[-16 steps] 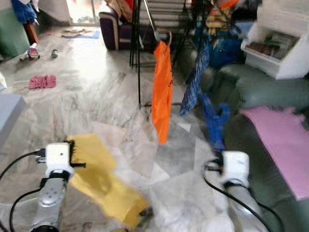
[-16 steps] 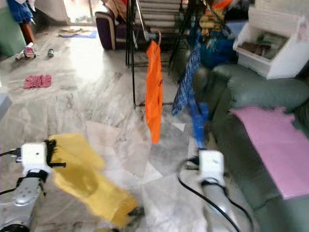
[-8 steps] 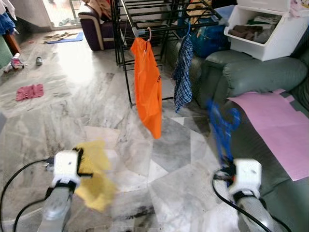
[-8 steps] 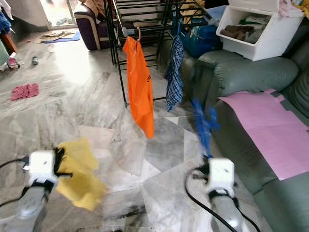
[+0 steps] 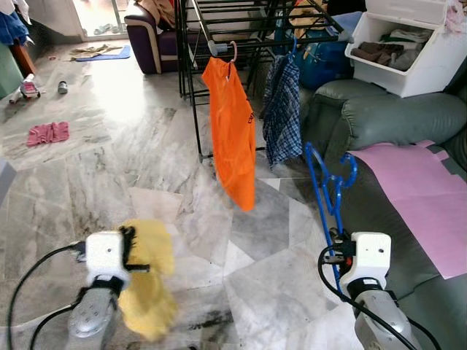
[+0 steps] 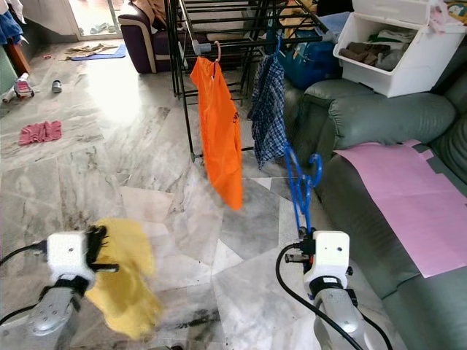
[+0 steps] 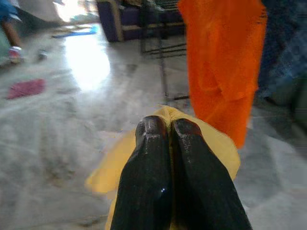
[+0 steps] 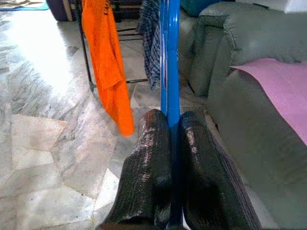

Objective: Hang hanger

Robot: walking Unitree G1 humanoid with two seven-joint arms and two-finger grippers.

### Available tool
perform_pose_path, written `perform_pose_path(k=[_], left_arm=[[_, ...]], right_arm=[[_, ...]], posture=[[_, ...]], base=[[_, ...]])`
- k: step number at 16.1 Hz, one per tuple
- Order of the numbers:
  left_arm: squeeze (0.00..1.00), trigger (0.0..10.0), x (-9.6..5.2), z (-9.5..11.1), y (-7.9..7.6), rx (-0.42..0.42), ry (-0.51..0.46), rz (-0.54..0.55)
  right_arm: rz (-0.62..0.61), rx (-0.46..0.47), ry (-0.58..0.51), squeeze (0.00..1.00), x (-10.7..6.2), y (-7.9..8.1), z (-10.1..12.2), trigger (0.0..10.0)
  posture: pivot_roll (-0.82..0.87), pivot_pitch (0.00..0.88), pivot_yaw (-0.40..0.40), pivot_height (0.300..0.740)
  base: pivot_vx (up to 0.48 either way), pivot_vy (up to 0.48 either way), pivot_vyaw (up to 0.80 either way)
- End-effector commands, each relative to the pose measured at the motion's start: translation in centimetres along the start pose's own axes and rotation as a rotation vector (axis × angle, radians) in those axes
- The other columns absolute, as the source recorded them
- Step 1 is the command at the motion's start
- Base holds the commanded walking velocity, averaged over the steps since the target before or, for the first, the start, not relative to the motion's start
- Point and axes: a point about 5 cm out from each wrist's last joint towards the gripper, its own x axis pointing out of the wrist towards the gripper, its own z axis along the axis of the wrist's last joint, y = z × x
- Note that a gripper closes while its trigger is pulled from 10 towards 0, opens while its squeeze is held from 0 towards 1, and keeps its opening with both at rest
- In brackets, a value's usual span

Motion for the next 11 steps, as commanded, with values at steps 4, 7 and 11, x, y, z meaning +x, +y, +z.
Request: perform_pose_path(k=[4,7,11], left_arm=[[0.0,10.0,1.4,1.9,-1.3,-0.052,-0.065,-0.102],[0.0,10.0,1.9,2.2,-1.9,-0.07,-0.065,-0.138],[0.0,10.0,2.0,2.2,-2.7,-0.08,-0.066,-0.175]], right_arm=[[0.018,-0.026,-0.022,0.0,0.3,-0.4,0.8,10.0],[0.047,-0.045,-0.026,0.0,0.6,0.0,1.1,10.0],[0.052,-0.046,-0.029,0.0,0.6,0.3,1.1,10.0]], posture=[[0.0,0.053,-0.049,0.74],[0.01,0.056,-0.054,0.74],[0.0,0.059,-0.046,0.74]], base=[[0.0,0.0,-0.8],[0.245,0.0,-0.71],[0.248,0.0,0.0]])
